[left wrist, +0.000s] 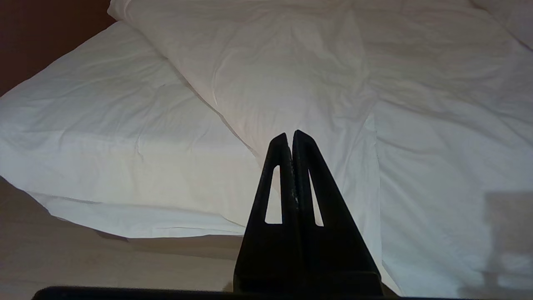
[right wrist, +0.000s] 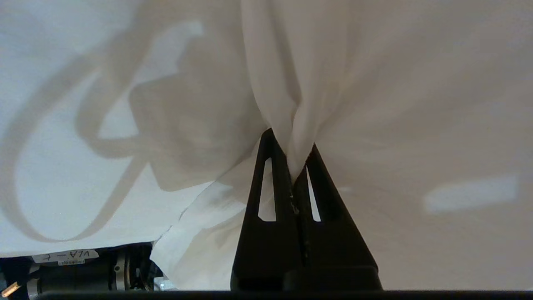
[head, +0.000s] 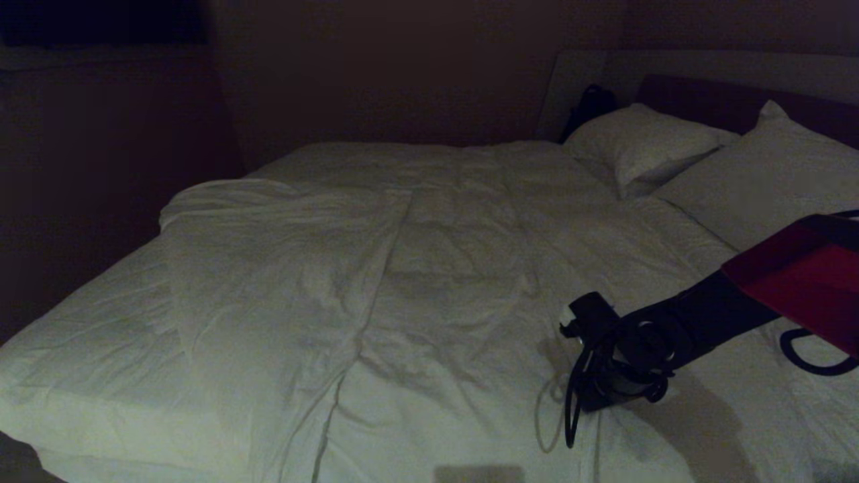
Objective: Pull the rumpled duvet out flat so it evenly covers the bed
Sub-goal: Flatten the corners of the folded blanket
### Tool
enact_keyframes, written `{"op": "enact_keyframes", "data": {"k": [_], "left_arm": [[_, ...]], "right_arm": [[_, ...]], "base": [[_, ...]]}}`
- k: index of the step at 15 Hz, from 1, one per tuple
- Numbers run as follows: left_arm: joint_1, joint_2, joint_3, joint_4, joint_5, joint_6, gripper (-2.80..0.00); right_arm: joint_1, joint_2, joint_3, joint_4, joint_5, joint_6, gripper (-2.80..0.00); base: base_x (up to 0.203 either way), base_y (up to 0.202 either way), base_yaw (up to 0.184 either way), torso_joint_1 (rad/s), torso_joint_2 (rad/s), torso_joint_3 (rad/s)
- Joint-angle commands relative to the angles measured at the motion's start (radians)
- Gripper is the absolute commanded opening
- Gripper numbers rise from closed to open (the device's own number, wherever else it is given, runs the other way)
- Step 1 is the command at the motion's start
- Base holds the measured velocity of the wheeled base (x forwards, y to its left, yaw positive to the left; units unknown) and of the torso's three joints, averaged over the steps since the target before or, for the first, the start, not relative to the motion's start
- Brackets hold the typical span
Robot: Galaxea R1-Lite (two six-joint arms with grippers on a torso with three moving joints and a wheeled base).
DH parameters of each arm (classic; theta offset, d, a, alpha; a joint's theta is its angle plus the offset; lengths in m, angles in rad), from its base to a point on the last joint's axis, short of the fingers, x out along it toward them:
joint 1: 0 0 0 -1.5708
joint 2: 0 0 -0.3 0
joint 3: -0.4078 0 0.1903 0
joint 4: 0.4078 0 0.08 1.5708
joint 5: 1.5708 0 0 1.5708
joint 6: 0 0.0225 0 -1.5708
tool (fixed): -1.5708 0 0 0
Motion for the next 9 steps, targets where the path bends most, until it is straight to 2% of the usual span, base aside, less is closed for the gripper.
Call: {"op": "enact_keyframes", "data": {"k": [1, 9], "left_arm": [[0.000, 0.000, 0.000, 0.000, 0.000, 0.000, -2.80], [0.000, 0.000, 0.000, 0.000, 0.001, 0.000, -2.80]], "right_arm": [[0.000, 0.002, -0.001, 0.003, -0.002, 0.001, -2.80], [0.025, -0.065, 0.015, 0.008, 0.010, 0.003, -2.80]], "base": [[0.000, 0.000, 0.000, 0.000, 0.00, 0.000], [0.000, 0.000, 0.000, 0.000, 0.00, 0.000]]}}
